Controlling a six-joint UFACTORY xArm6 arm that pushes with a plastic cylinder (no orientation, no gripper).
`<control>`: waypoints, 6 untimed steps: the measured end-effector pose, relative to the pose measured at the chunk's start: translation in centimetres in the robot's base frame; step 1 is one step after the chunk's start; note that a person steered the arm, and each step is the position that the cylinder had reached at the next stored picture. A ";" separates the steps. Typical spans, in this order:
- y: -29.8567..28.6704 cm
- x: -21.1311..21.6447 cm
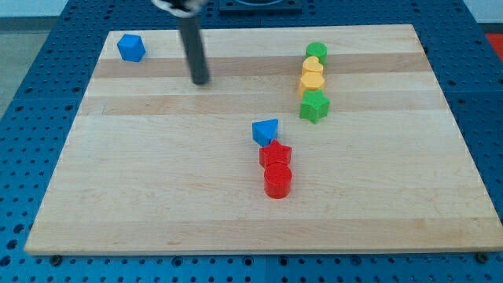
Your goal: Move the blue triangle towards the center left
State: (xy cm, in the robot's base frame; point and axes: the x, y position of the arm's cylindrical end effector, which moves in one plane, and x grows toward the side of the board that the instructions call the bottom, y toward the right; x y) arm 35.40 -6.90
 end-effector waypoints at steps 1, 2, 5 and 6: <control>6.5 6.3; 6.7 6.7; 12.7 9.3; 12.7 10.5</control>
State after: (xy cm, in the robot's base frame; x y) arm 45.87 5.80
